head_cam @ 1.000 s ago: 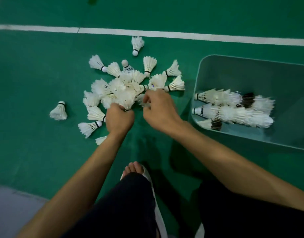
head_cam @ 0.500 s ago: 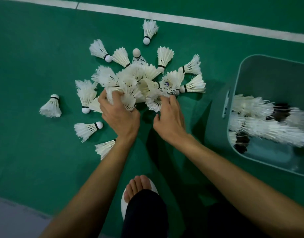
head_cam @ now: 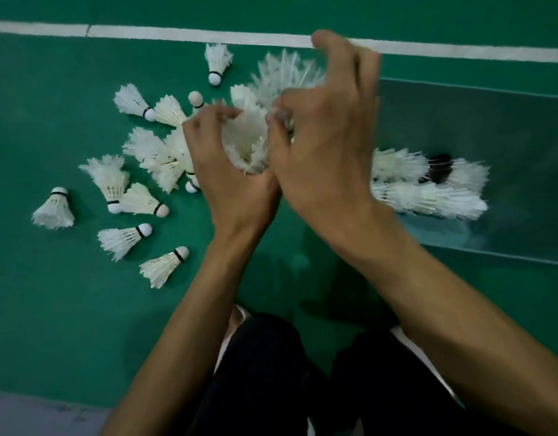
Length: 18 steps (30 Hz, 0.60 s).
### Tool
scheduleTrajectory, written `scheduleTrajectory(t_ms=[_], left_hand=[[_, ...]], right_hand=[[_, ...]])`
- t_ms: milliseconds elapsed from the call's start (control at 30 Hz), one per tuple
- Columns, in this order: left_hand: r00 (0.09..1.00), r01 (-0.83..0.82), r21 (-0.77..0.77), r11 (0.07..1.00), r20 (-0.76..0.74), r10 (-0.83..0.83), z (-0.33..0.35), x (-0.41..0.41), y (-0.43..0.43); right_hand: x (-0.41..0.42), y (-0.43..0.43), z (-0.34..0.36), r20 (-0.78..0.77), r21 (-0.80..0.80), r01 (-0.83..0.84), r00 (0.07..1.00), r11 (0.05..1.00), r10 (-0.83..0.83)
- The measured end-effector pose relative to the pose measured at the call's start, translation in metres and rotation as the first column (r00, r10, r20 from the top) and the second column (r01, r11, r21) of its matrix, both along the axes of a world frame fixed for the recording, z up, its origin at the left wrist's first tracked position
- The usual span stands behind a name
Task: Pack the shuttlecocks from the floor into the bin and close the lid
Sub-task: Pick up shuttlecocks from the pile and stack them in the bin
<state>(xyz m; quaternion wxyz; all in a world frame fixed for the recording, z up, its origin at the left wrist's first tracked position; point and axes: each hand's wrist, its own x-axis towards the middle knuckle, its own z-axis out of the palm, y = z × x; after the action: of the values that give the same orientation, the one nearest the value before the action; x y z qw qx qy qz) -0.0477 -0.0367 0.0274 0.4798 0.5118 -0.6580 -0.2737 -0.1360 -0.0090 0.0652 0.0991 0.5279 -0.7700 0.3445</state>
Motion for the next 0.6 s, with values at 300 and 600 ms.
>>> scheduleTrajectory(t_ms=[300,600], left_hand=[[0.657,0.623,0.274,0.733,0.326,-0.68,0.02,-0.106,0.042],[0.546,0.503,0.612,0.61,0.322,-0.774,-0.006,-0.127,0.046]], right_hand=[[-0.154,0.099,0.003,0.38,0.541,0.107,0.854,0.834,-0.356],[-0.196,0.109,-0.054,0.368,0.813,0.073,0.704,0.577,-0.607]])
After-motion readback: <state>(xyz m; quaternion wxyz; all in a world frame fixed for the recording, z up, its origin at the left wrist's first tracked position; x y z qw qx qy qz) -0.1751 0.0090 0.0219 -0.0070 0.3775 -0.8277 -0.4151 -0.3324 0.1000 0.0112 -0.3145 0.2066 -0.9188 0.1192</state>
